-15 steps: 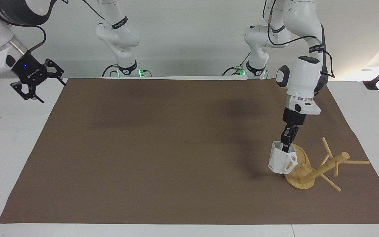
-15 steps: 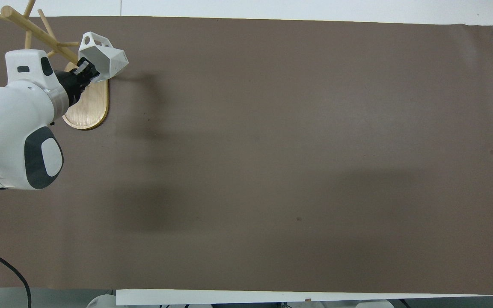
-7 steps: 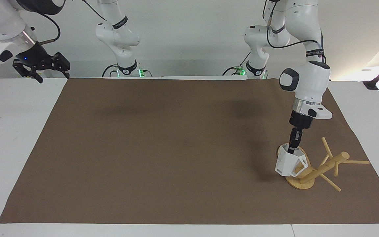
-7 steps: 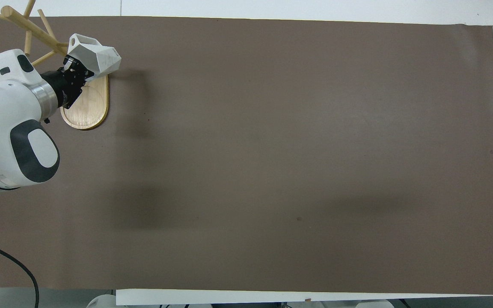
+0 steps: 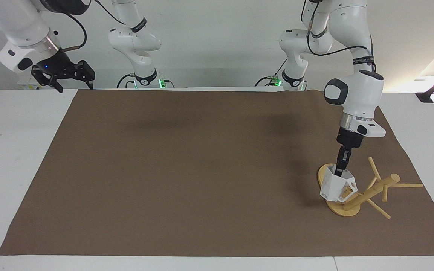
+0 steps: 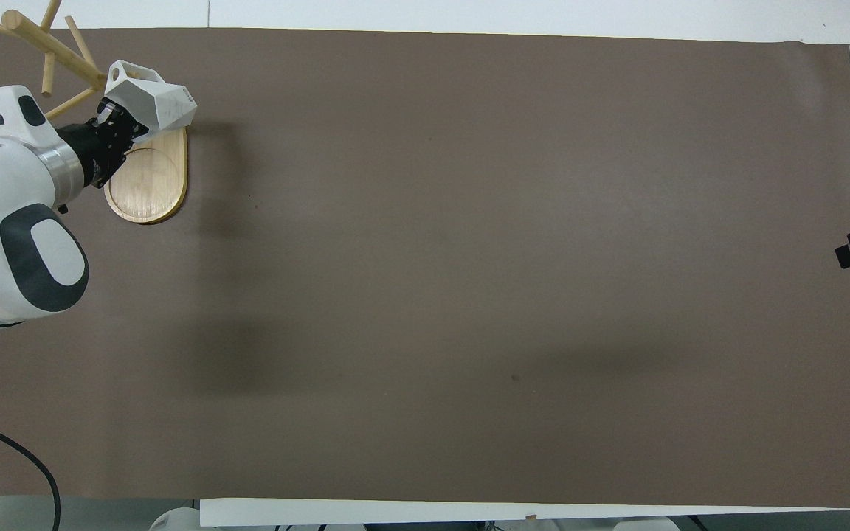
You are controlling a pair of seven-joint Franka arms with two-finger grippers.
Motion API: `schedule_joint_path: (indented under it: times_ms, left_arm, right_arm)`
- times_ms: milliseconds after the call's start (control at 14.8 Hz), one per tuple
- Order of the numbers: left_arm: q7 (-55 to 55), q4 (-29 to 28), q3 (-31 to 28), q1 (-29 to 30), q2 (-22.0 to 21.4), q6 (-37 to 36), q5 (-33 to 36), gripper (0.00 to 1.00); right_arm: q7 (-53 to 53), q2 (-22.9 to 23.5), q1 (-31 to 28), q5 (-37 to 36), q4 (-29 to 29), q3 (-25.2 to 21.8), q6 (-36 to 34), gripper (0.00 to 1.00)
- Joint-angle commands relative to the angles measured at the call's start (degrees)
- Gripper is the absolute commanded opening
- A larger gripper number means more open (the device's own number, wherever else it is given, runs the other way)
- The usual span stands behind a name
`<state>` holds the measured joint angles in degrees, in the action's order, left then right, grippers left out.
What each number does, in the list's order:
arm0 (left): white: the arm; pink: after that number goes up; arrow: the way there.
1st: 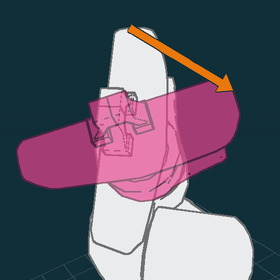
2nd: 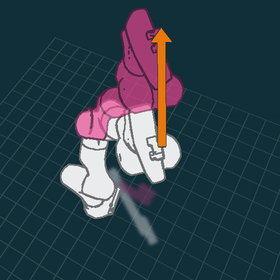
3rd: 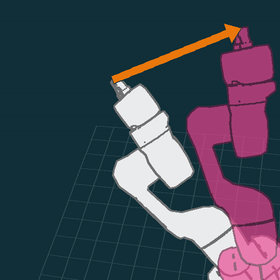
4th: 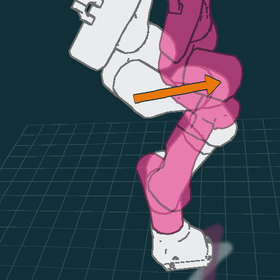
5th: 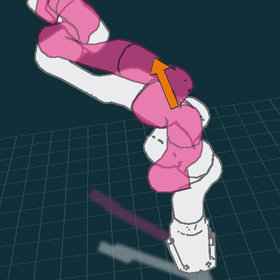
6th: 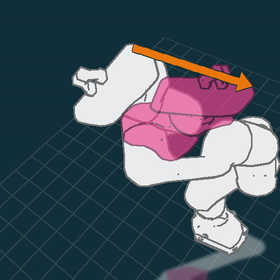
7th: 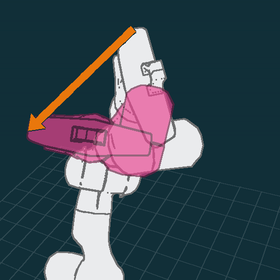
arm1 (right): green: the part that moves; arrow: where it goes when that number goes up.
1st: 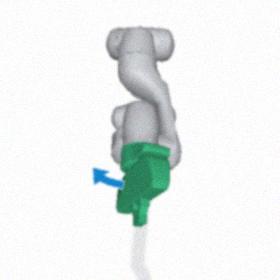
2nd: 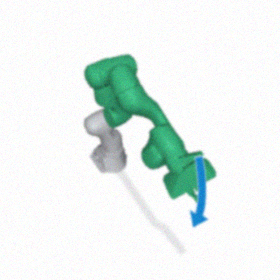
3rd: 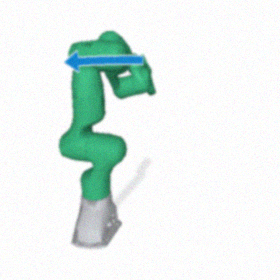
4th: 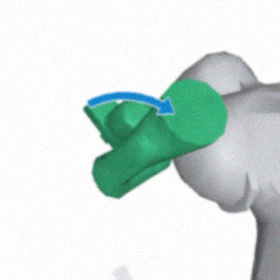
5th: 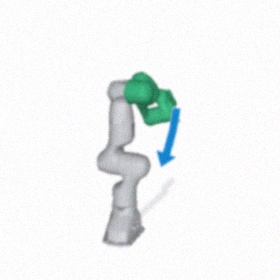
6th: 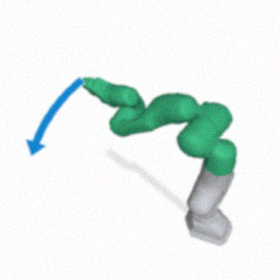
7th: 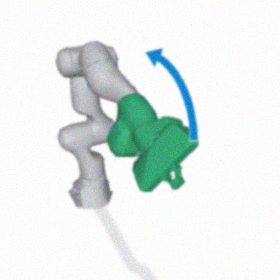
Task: Hang cup on rack
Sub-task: 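Hook the cup handle onto a rack peg with the left gripper, then open the left gripper and draw it back from the rack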
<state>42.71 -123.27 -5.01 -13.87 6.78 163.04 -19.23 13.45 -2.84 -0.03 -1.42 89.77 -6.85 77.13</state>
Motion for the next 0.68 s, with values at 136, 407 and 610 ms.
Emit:
schedule_joint_path:
  times_ms: [136, 407, 610]
  left_arm:
    - [-1.5, 1.8, 0.4, 0.3, -0.2, -7.2, -1.2, 0.81]
    - [-1.9, 2.7, 0.3, 0.2, -2.9, -25.9, 5.7, 1.0]
    - [-2.3, 4.8, 0.4, -0.2, -4.7, -35.6, 12.3, 1.0]
  right_arm:
    - [-1.0, -0.7, 0.0, -0.6, 1.8, -0.6, 0.7, 1.0]
    - [-1.0, -0.6, -0.1, -0.5, 1.9, -0.7, 0.7, 1.0]
    - [-1.1, -0.7, -0.1, -0.5, 1.9, -0.9, 0.6, 1.0]
